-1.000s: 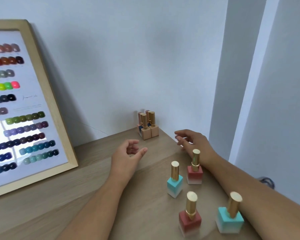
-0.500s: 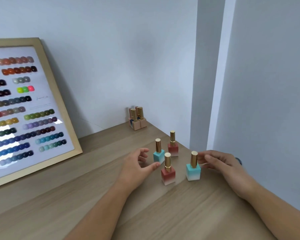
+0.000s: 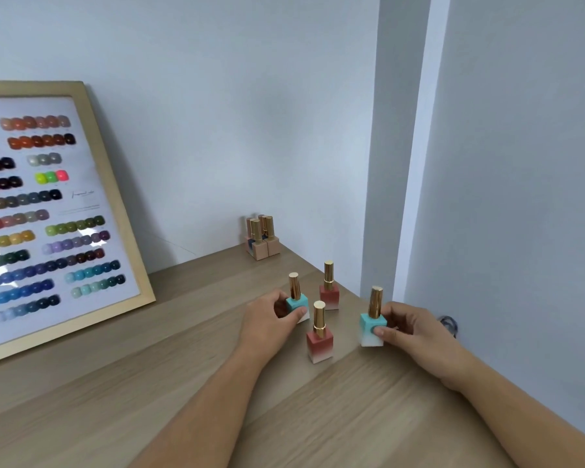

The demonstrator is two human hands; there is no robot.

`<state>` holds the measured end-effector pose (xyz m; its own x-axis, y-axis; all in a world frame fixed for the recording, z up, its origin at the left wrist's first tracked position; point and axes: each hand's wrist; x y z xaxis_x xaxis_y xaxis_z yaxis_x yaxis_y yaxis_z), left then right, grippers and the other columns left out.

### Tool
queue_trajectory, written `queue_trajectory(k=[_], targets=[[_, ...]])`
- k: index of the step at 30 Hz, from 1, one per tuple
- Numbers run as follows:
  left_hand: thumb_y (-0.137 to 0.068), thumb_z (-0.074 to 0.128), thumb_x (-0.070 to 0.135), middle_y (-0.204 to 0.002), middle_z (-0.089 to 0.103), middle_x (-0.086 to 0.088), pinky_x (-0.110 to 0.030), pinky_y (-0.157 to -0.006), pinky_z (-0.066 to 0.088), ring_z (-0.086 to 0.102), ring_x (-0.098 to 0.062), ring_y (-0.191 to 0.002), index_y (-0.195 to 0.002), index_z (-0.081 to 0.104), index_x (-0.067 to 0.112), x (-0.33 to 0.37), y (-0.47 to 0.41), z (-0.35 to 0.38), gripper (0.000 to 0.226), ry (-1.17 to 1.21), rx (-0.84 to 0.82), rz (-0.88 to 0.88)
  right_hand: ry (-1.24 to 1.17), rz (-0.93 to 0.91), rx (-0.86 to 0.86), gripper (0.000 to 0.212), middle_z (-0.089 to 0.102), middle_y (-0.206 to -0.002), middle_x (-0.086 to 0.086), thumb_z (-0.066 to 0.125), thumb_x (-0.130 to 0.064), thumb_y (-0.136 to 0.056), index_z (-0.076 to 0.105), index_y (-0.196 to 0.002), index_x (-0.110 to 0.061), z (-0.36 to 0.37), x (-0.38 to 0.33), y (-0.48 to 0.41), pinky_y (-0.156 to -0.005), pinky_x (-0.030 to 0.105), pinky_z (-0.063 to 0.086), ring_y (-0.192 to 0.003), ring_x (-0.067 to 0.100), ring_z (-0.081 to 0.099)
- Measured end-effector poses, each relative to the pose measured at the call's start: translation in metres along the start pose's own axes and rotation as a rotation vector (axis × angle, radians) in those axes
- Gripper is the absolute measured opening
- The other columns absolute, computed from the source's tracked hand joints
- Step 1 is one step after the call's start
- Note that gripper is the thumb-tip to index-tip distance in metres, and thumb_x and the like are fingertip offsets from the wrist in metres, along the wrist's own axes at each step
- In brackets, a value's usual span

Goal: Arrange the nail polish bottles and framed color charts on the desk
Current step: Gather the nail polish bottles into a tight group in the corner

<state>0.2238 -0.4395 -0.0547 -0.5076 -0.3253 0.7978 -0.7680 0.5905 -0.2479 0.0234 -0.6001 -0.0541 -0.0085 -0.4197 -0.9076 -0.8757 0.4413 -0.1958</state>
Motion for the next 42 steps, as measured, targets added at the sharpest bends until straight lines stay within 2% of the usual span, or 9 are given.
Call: queue_trajectory(k=[3, 7, 13, 16, 19, 24, 28, 35, 42], targets=[[-0.077, 0.073, 0.033, -0.085, 0.068, 0.007, -0.024, -0.072, 0.049, 0.062, -0.009, -0.08, -0.093, 0.067, 0.024, -0.004, -0.003, -0.001, 0.02, 0.067, 0.028, -0.026, -0.151, 0.008, 0.146, 0.011, 0.068, -0.088, 0.0, 0.062, -0.017, -0.087, 0.069, -0.093, -0.022, -0.002, 0.007, -0.004, -0.08, 0.024, 0.046, -0.085, 0.012, 0.06], [-0.08, 0.07, 0.034, -0.086, 0.065, 0.01, -0.017, -0.063, 0.043, 0.059, -0.005, -0.08, -0.096, 0.065, 0.025, -0.006, -0.011, -0.003, 0.019, 0.144, 0.099, -0.078, -0.254, 0.06, 0.355, 0.014, 0.067, -0.096, 0.004, 0.057, -0.016, -0.09, 0.064, -0.102, -0.014, 0.003, 0.012, -0.025, -0.08, 0.024, 0.048, -0.089, 0.018, 0.06], [-0.079, 0.071, 0.032, -0.085, 0.065, 0.008, -0.014, -0.058, 0.039, 0.058, -0.004, -0.075, -0.091, 0.064, 0.026, -0.012, -0.036, -0.007, 0.015, 0.212, 0.151, -0.125, -0.128, 0.09, 0.496, 0.017, 0.065, -0.093, 0.001, 0.055, -0.022, -0.091, 0.06, -0.106, -0.015, 0.019, 0.014, -0.092, -0.088, 0.035, 0.049, -0.092, 0.021, 0.061], [-0.079, 0.071, 0.033, -0.085, 0.065, 0.009, -0.014, -0.059, 0.04, 0.058, -0.005, -0.077, -0.086, 0.061, 0.029, -0.019, -0.052, -0.008, 0.012, 0.223, 0.168, -0.136, -0.111, 0.093, 0.524, 0.02, 0.063, -0.09, 0.0, 0.056, -0.022, -0.091, 0.06, -0.108, -0.011, 0.027, 0.017, -0.129, -0.08, 0.03, 0.047, -0.09, 0.021, 0.06], [-0.078, 0.072, 0.036, -0.076, 0.062, 0.006, -0.015, -0.055, 0.037, 0.054, -0.006, -0.067, -0.081, 0.064, 0.023, -0.027, -0.071, -0.011, 0.015, 0.231, 0.22, -0.141, -0.052, 0.057, 0.487, 0.017, 0.063, -0.085, -0.003, 0.058, -0.022, -0.09, 0.061, -0.104, -0.014, 0.038, 0.021, -0.163, -0.068, 0.022, 0.041, -0.082, 0.016, 0.058], [-0.078, 0.072, 0.033, -0.08, 0.064, 0.006, -0.014, -0.056, 0.04, 0.056, -0.006, -0.071, -0.083, 0.065, 0.024, -0.037, -0.103, -0.011, 0.013, 0.231, 0.252, -0.138, 0.002, 0.044, 0.419, 0.017, 0.066, -0.09, 0.0, 0.062, -0.018, -0.086, 0.063, -0.102, -0.013, 0.053, 0.022, -0.213, -0.071, 0.021, 0.04, -0.084, 0.015, 0.06], [-0.077, 0.073, 0.033, -0.083, 0.065, 0.007, -0.013, -0.056, 0.04, 0.058, -0.005, -0.073, -0.088, 0.066, 0.023, -0.041, -0.124, -0.009, 0.016, 0.197, 0.264, -0.142, 0.046, 0.027, 0.315, 0.02, 0.068, -0.097, 0.004, 0.063, -0.02, -0.085, 0.064, -0.104, -0.012, 0.061, 0.021, -0.238, -0.083, 0.03, 0.048, -0.091, 0.02, 0.064], [-0.075, 0.075, 0.032, -0.079, 0.063, 0.014, -0.012, -0.057, 0.038, 0.057, -0.001, -0.073, -0.083, 0.064, 0.029, -0.042, -0.143, -0.005, 0.014, 0.109, 0.231, -0.115, 0.197, -0.042, 0.108, 0.026, 0.066, -0.103, 0.003, 0.063, -0.022, -0.086, 0.063, -0.111, -0.013, 0.074, 0.019, -0.261, -0.08, 0.023, 0.044, -0.091, 0.016, 0.062], [-0.074, 0.076, 0.026, -0.084, 0.064, 0.01, -0.012, -0.059, 0.041, 0.057, -0.003, -0.076, -0.094, 0.067, 0.021, -0.041, -0.148, -0.001, 0.022, 0.025, 0.193, -0.08, 0.21, -0.087, 0.026, 0.022, 0.068, -0.104, 0.003, 0.064, -0.016, -0.085, 0.064, -0.107, -0.016, 0.076, 0.02, -0.262, -0.078, 0.021, 0.044, -0.091, 0.012, 0.061]])
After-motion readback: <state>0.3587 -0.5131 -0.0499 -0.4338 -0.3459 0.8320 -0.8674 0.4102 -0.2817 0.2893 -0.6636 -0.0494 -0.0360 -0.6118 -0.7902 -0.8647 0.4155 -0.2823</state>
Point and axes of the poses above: each hand's wrist, its own y-axis away from the middle knuckle, its own z-axis out of the palm, x = y × z
